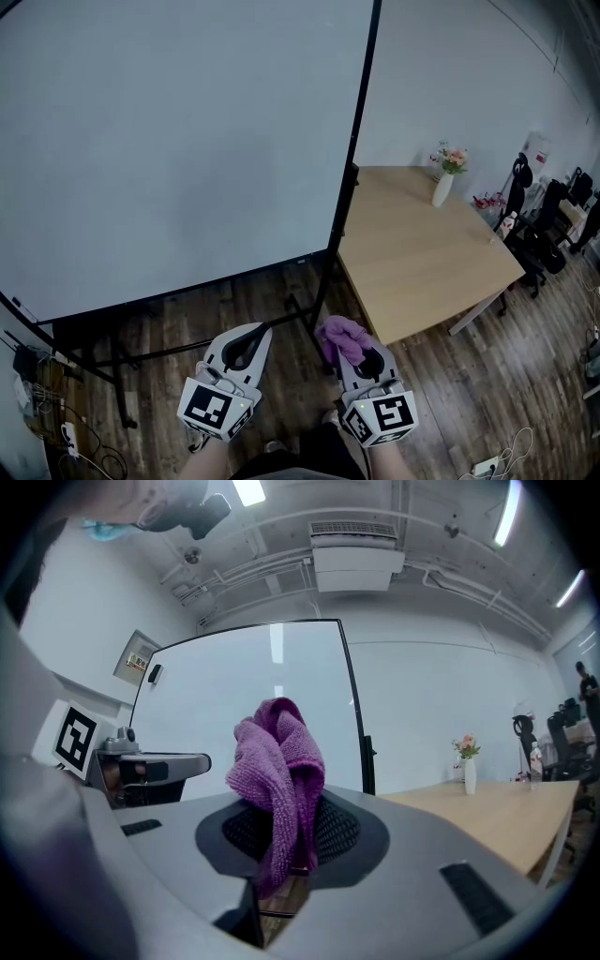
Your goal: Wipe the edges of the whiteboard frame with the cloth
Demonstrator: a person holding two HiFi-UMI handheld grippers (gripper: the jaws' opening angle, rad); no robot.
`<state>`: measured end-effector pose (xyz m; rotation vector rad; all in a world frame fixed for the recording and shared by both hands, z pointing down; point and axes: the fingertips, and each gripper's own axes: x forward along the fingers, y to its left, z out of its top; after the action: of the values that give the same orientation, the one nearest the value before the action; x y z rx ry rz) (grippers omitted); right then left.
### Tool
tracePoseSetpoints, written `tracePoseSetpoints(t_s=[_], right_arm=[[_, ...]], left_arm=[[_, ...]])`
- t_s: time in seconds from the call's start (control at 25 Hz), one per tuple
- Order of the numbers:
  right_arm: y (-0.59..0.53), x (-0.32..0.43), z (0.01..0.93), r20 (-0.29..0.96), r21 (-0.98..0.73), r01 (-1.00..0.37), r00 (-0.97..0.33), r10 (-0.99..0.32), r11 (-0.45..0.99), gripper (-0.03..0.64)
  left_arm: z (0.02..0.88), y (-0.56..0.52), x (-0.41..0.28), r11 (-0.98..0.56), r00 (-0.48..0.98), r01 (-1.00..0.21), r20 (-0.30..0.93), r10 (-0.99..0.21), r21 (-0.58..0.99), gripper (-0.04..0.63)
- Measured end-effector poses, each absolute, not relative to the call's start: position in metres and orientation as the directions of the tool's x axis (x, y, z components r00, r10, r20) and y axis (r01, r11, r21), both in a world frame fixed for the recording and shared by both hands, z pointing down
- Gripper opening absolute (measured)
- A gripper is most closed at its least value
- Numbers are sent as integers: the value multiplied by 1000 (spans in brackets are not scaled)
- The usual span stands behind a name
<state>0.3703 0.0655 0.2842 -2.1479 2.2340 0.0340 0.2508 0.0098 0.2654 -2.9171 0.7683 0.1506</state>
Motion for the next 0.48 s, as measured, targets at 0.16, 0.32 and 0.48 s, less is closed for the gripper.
tracePoseSetpoints(t_s=[0.16, 0.32, 0.48], right_arm=[[64, 371, 282, -54, -8, -999, -38, -998, 39, 84], [61, 370, 280, -57, -4, -999, -39, -998, 40, 84], [60, 370, 280, -58, -1, -999, -40, -998, 40, 84]], left_arm=[[267, 8, 251, -863, 866, -497, -124, -485, -91, 17], [268, 3, 250, -861, 863, -501, -118, -491, -86, 17], [270, 0, 249, -860, 861, -505, -113, -496, -77, 17]])
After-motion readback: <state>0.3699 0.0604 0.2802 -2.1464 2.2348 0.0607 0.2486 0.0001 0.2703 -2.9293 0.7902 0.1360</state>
